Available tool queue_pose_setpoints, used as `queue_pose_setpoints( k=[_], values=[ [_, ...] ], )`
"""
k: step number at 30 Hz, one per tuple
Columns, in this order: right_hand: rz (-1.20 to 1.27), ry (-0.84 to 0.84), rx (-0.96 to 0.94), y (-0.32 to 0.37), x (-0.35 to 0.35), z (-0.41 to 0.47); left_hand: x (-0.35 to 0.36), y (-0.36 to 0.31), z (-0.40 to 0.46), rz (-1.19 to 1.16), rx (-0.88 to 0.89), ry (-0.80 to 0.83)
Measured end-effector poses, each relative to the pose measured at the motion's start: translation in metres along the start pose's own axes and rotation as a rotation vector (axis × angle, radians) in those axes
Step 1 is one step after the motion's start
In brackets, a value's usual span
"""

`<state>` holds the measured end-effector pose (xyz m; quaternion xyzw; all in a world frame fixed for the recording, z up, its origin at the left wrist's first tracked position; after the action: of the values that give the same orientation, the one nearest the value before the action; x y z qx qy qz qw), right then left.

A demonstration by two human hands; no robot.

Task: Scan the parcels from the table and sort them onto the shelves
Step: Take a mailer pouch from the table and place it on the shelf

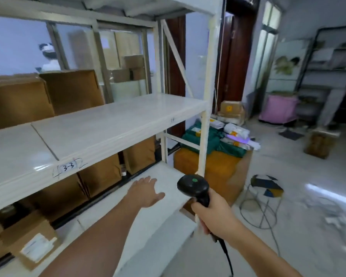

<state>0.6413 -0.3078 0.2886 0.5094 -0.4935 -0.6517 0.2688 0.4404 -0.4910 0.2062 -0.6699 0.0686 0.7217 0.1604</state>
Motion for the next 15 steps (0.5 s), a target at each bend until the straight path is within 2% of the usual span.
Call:
queue_pose_setpoints(
  k=[5, 9, 15],
  values=[
    [0.009, -0.136, 0.073, -0.041, -0.096, 0.017, 0.002, -0.120, 0.042, -0.062, 0.069, 0.016],
    [-0.033, -0.231, 0.052, -0.065, -0.169, 0.051, 0.002, -0.211, 0.087, -0.119, 0.145, 0.017],
    [-0.038, -0.291, 0.020, -0.084, -0.252, 0.117, 0.012, -0.303, 0.155, -0.147, 0.186, 0.022]
  ],
)
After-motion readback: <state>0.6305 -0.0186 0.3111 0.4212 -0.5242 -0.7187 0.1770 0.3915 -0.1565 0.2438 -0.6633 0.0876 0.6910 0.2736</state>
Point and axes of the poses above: each hand's wrist, its own z-axis towards the middle knuckle, its own x-axis out of the palm, y = z × x, the point moved 5 cm from there along z, towards the middle knuckle, and after that the axes turned 14 degrees about -y, right-handed, at the moved point
